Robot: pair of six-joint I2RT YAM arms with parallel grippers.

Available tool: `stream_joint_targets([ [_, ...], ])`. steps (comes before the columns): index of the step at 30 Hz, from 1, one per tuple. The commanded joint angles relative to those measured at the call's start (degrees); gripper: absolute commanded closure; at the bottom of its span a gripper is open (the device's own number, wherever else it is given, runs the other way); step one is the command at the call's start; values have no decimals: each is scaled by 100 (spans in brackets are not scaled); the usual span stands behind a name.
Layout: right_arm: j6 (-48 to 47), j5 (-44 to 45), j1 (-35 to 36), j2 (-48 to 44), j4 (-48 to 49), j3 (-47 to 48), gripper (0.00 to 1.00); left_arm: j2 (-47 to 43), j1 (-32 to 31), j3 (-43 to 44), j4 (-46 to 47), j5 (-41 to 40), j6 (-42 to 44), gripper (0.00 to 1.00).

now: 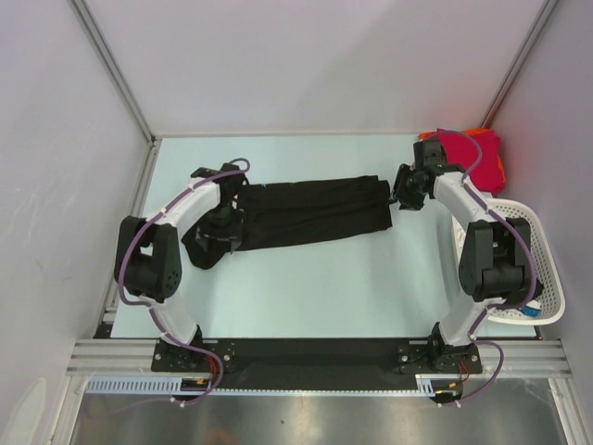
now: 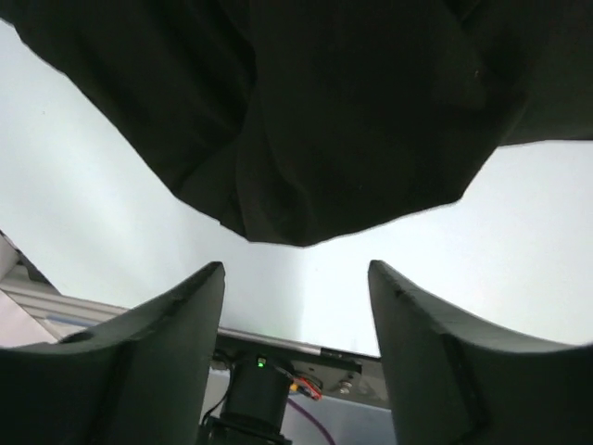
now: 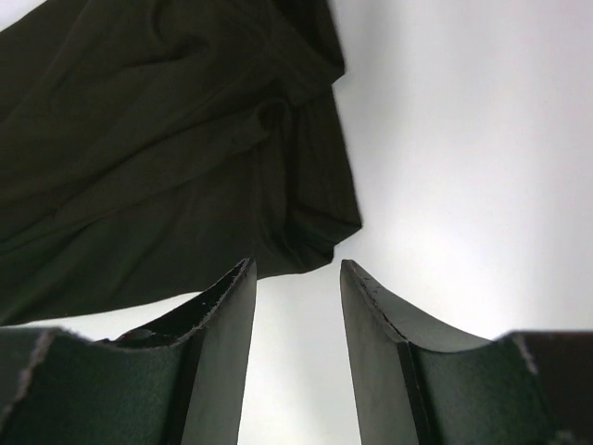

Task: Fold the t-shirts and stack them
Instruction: Fold the other side of the tshirt into a rectangle

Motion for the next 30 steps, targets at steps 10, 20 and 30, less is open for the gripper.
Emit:
stream_joint_targets([
  [10,-57,-294,85,-60,95,345,54,889,28,570,265,-695,164,100],
  [20,-22,-426,94,-60,138,275,54,485,361,914,-24,-1248,269,100],
  [30,22,-540,200,71,192,345,54,1196,730,1536,-148,-1697,76,100],
])
